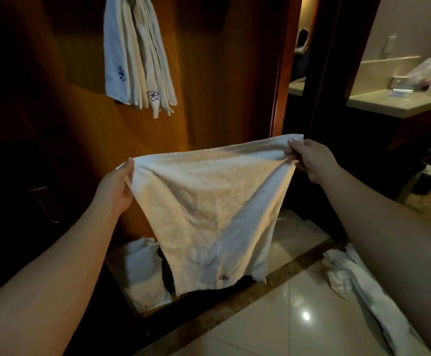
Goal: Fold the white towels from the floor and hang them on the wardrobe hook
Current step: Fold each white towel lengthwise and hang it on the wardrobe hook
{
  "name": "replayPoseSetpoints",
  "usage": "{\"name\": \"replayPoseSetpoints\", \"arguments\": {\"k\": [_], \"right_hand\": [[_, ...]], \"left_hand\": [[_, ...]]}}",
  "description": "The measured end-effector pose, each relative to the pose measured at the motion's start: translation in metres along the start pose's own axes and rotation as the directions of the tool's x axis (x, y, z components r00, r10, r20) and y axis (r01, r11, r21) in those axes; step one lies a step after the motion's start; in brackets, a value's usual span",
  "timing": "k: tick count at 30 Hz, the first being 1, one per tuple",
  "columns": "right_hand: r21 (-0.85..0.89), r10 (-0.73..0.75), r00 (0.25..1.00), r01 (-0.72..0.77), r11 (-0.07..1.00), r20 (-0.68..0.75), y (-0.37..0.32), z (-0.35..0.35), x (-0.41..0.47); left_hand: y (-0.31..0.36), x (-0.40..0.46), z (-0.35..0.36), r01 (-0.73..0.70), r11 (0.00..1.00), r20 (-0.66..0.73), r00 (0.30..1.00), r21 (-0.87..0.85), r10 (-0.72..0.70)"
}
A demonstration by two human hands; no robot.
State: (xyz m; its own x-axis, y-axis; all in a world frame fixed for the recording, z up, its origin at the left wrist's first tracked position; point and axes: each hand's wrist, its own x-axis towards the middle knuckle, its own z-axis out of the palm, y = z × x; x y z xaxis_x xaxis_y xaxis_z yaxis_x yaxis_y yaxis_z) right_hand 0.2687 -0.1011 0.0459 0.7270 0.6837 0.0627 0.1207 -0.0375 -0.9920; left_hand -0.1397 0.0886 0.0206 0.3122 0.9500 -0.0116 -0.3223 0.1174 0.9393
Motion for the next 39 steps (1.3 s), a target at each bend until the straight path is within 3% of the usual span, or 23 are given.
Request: {"name": "replayPoseSetpoints", "arguments": {"k": [2, 4, 9, 13, 15, 18, 21, 26, 33, 36, 39], "right_hand": [[-0.162, -0.018, 0.996, 0.003, 0.987, -0.091, 0.008, 0.002, -0.002], [-0.243, -0.019, 0.997, 0.001, 0.97, -0.069, 0.018, 0.003, -0.004], [-0.314, 0.075, 0.996, -0.057, 0.948, 0.047, 0.05, 0.013, -0.016], [-0.367, 0.117, 0.991, -0.086, 0.926, 0.064, 0.067, 0.034, -0.046], [-0.302, 0.158, 0.987, -0.141, 0.943, 0.031, 0.075, 0.045, -0.063], [0.044, 0.352, 0.936, -0.352, 0.935, -0.001, 0.092, 0.064, -0.098], [0.173, 0.418, 0.908, -0.414, 0.894, 0.012, 0.107, 0.087, -0.143], [0.178, 0.403, 0.91, -0.413, 0.893, 0.091, 0.113, 0.124, -0.208], [0.044, 0.146, 0.983, -0.151, 0.988, 0.11, 0.096, 0.141, -0.241], [-0.036, 0.052, 0.991, -0.048, 0.998, 0.125, 0.085, 0.138, -0.247], [-0.088, -0.04, 0.992, 0.052, 0.995, 0.122, 0.086, 0.136, -0.249]], "left_hand": [[-0.003, -0.001, 0.002, 0.043, 0.998, -0.06, 0.997, -0.038, -0.045], [-0.007, -0.003, 0.002, 0.115, 0.993, -0.132, 0.985, -0.017, -0.116], [-0.033, -0.015, 0.005, 0.265, 0.963, -0.319, 0.91, -0.049, -0.267], [-0.058, -0.032, 0.015, 0.345, 0.937, -0.389, 0.871, 0.049, -0.3], [-0.071, -0.046, 0.018, 0.37, 0.923, -0.41, 0.862, 0.107, -0.298], [-0.095, -0.078, 0.027, 0.336, 0.938, -0.432, 0.861, 0.086, -0.269], [-0.119, -0.112, 0.048, 0.301, 0.954, -0.401, 0.875, 0.01, -0.272], [-0.132, -0.153, 0.081, 0.367, 0.929, -0.249, 0.897, -0.037, -0.364], [-0.115, -0.189, 0.098, 0.402, 0.915, -0.012, 0.915, -0.002, -0.402], [-0.111, -0.19, 0.098, 0.437, 0.896, 0.057, 0.899, -0.077, -0.434], [-0.108, -0.189, 0.096, 0.428, 0.903, 0.098, 0.901, -0.036, -0.423]]}}
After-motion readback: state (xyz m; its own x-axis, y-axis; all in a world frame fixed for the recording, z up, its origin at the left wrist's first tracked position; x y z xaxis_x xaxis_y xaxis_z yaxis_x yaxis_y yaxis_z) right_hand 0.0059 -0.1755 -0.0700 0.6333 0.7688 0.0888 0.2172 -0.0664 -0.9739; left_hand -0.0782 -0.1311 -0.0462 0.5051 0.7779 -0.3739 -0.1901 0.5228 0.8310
